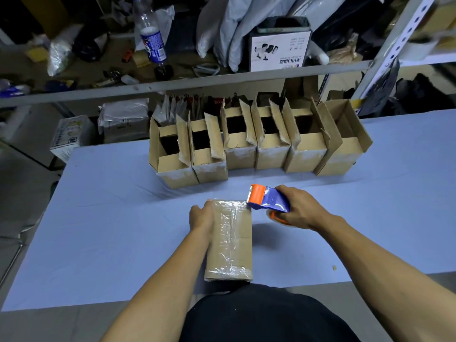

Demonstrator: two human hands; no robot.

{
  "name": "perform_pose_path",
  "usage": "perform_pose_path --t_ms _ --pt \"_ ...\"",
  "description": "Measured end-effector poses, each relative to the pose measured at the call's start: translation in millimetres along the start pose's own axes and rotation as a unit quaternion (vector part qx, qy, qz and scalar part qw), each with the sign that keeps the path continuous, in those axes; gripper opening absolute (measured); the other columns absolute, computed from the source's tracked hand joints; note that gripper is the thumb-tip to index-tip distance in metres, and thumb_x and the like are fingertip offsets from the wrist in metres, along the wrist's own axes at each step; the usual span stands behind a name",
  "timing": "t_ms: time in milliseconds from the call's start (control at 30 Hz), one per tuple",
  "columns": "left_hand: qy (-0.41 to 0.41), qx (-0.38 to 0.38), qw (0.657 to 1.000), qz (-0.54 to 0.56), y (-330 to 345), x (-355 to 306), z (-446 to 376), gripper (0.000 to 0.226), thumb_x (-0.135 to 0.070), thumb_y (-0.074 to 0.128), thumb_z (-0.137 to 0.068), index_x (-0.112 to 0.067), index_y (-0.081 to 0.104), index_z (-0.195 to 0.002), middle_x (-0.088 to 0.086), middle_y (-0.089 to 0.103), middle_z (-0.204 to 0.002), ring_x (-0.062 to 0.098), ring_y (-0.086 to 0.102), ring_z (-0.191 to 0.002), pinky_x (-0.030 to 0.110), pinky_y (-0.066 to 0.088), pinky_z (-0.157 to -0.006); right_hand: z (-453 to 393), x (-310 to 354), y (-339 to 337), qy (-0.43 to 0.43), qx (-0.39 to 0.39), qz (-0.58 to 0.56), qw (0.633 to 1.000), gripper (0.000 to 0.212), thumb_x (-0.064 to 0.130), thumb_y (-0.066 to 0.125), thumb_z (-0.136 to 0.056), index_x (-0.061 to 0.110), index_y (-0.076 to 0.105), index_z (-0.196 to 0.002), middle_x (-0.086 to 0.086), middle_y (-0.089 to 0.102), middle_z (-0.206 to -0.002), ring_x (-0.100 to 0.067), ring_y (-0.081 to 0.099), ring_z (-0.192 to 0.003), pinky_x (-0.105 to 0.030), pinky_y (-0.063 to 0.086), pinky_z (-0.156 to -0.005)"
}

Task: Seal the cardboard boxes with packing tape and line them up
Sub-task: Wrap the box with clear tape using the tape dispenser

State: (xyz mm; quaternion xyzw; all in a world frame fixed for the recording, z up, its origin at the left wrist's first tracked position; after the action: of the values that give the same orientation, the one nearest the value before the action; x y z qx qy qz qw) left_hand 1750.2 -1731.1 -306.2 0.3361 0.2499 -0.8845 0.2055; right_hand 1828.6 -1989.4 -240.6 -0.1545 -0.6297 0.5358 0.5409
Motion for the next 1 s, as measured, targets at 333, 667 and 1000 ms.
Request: perform_pose_path --t_ms 333,667,1000 --pt "0.479 0.088 0.717 -0.499 39 -4 74 0.082 -0.058 0.013 -0.086 -0.013 0.029 -0.153 0.003 0.016 -0.164 0.022 0.007 -0.152 0.039 -0.005 -0.12 -4 1 6 0.004 0.006 -0.002 1.0 0.047 0.041 0.073 -0.082 0.023 0.052 -0.119 0.0 0.064 -0.107 -0.023 0.059 -0.092 -0.027 0.038 -0.067" --pt "0.451 0.084 0.68 -0.572 36 1 70 0.088 -0.054 0.038 -0.089 -0.022 -0.008 -0.157 -0.005 -0.02 -0.163 0.006 -0.029 -0.143 0.035 -0.022 -0.116 5 -9 0 -0.015 0.041 -0.007 0.999 0.074 0.06 0.06 -0.087 0.046 0.025 -0.151 0.001 0.051 -0.096 -0.019 0.051 -0.087 -0.03 0.043 -0.075" --pt "0.436 0.078 0.688 -0.575 41 4 76 0.087 -0.054 0.032 -0.084 -0.024 -0.006 -0.157 -0.009 -0.023 -0.16 0.011 -0.026 -0.147 0.038 -0.019 -0.118 5 14 -3 0.014 0.028 0.201 0.979 0.072 0.056 0.058 -0.087 0.041 0.028 -0.151 -0.007 0.055 -0.11 -0.028 0.059 -0.097 -0.031 0.033 -0.071"
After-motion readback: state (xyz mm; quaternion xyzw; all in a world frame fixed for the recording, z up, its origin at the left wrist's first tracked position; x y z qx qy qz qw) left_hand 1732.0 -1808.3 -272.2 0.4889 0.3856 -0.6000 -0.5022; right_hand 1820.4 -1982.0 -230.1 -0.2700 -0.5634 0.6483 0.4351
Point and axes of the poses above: each hand's wrist, its own z-axis away from the middle knuckle, its own y-axis out of the palm, x = y × z, the point moved 4 cm from there along -z, towards the middle knuckle
